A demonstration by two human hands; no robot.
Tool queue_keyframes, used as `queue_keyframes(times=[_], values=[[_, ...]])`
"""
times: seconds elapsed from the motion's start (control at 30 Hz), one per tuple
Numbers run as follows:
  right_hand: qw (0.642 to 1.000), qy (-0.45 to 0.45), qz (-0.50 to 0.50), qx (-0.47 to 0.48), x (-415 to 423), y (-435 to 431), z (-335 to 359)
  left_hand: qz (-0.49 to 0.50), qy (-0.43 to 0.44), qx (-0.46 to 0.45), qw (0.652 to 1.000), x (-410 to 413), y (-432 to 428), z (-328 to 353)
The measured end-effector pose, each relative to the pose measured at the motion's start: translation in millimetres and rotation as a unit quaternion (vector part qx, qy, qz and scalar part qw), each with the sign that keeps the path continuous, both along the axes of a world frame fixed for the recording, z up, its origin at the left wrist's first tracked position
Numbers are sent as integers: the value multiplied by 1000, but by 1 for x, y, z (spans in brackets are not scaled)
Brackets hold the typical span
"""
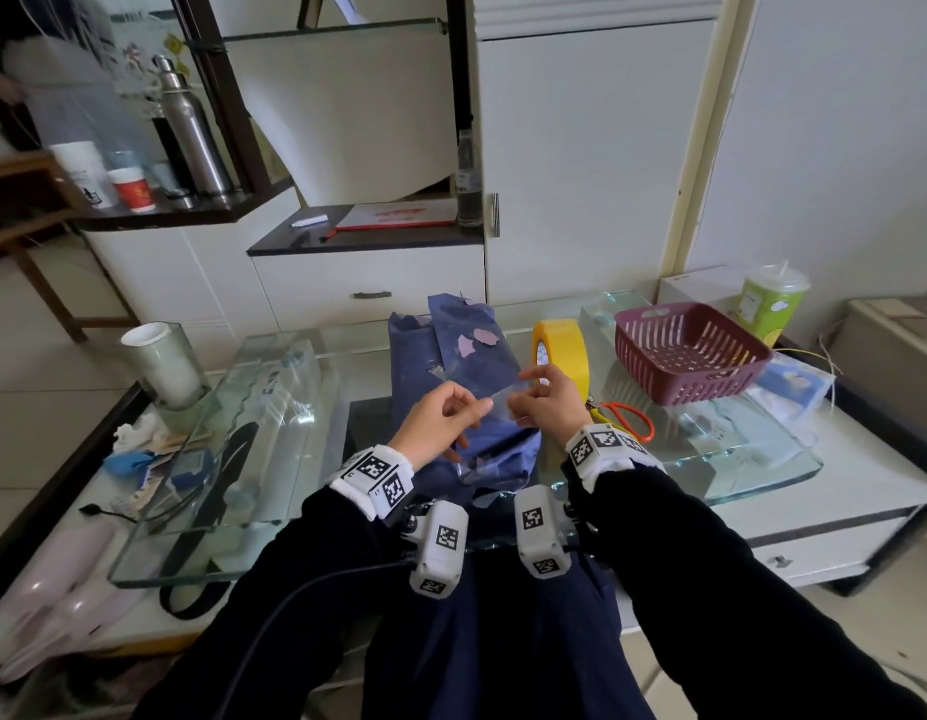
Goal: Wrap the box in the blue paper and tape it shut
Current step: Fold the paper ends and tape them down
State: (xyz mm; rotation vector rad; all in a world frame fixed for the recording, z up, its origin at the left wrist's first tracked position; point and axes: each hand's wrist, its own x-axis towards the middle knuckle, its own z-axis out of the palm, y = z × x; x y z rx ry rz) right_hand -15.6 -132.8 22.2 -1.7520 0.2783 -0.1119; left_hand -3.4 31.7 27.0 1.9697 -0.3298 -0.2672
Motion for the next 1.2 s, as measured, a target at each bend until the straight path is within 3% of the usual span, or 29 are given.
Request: queue_keyframes(times=[0.13,0.3,0.5,0.8,0.97,1.2], values=[[1000,11,0,22,3,1,8,-17,-16,55,998,4,9,-7],[999,-15,-29,-19,9,-12,19,-72,-74,128,986,5,17,-9],[999,-18,-30,-18,6,-17,12,-110,-152,357,915,0,12,-24],[999,-3,-30,14,15,-2,10,36,-223,269,936,17,18,-16],[999,2,-21,31,18,10,7,98,-179,203,958,35,26,-9],[998,-13,8,68,16,22,6,119,-113,240,957,37,36,-18]])
